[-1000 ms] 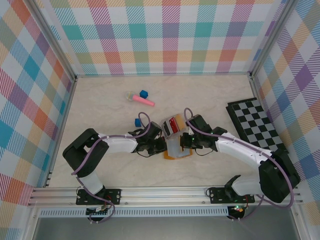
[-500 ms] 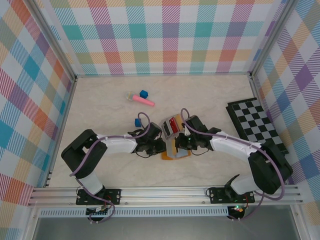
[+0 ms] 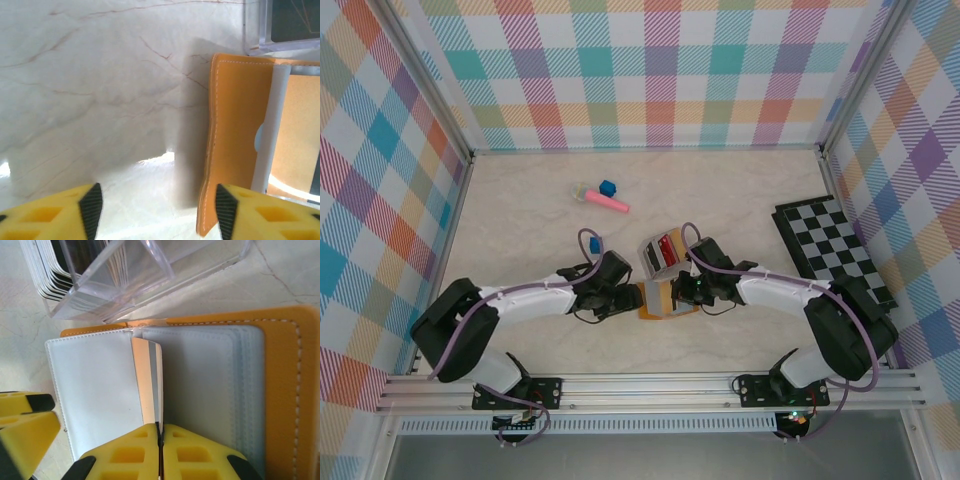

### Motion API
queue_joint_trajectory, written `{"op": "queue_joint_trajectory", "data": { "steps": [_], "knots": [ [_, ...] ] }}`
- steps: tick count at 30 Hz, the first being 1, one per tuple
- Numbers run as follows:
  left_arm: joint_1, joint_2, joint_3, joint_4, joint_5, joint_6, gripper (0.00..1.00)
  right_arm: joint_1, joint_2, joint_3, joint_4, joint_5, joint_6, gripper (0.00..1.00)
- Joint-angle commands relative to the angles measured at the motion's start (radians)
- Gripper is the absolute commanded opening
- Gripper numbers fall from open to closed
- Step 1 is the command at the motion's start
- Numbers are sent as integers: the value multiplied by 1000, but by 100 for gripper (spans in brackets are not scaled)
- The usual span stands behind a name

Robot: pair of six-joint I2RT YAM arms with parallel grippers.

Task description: Put the credit cards into the card holder

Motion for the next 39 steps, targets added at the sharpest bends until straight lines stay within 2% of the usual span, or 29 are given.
{"op": "queue_joint_trajectory", "data": {
  "steps": [1,9,13,16,21,25,33,39],
  "knots": [
    [-3,-53,-24,7,-35,-9,71,-1,23,-22,-22,28,14,7],
    [-4,-1,3,167,39,6,79,0,3,-15,-28,12,8,8],
    [-4,64,38,172,57,32,78,-1,-5,-17,-32,9,8,8],
    [-4,121,43,163,51,32,70,-2,-19,-16,-39,8,8,8],
    [-4,174,54,137,43,35,38,-25,-89,-39,-23,9,27,8],
    [-4,198,68,107,41,59,26,-70,-129,-88,54,-45,37,8],
    [-5,227,79,103,63,71,21,-75,-97,-114,161,-120,48,8],
    [-7,231,79,98,65,70,21,-75,-69,-109,176,-116,45,8]
  ]
}}
